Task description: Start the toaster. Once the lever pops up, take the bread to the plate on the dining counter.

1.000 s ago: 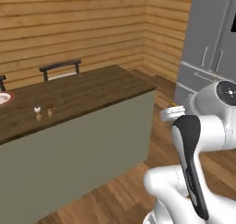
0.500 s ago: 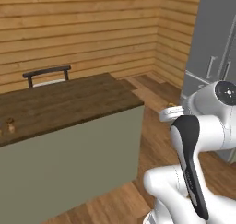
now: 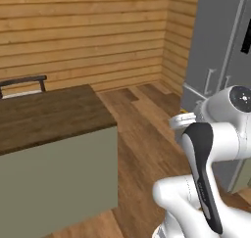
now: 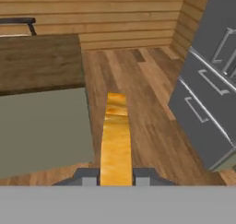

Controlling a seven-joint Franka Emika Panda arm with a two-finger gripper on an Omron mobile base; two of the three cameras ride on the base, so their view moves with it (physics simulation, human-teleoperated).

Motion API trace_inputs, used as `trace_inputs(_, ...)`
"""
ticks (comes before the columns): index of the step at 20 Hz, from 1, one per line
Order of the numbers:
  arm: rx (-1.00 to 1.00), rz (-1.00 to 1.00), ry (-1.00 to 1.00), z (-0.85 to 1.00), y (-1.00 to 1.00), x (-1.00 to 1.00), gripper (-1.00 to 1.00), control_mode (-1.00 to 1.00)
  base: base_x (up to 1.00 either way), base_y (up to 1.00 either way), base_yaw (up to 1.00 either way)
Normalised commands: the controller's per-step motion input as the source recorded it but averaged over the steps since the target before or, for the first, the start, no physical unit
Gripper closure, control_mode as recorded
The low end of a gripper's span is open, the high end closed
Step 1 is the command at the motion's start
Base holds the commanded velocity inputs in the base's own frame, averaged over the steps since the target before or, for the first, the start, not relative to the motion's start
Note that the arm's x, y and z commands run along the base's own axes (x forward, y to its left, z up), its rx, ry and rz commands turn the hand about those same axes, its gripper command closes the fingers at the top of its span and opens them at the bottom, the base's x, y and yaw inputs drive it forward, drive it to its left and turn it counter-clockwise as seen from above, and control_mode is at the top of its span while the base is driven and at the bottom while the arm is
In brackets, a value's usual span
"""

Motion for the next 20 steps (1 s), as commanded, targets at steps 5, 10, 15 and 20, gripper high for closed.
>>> trace_inputs(5, 0.00, 0.00, 0.00, 0.00, 0.00, 0.00, 1.00, 1.00, 0.94, -1.00, 0.23)
trace_inputs(10, 0.00, 0.00, 0.00, 0.00, 0.00, 0.00, 1.00, 1.00, 1.00, -0.84, 0.25)
trace_inputs(15, 0.00, 0.00, 0.00, 0.00, 0.00, 0.00, 1.00, 1.00, 1.00, -0.47, 0.24)
trace_inputs(20, 0.00, 0.00, 0.00, 0.00, 0.00, 0.00, 1.00, 1.00, 1.00, -0.13, 0.17)
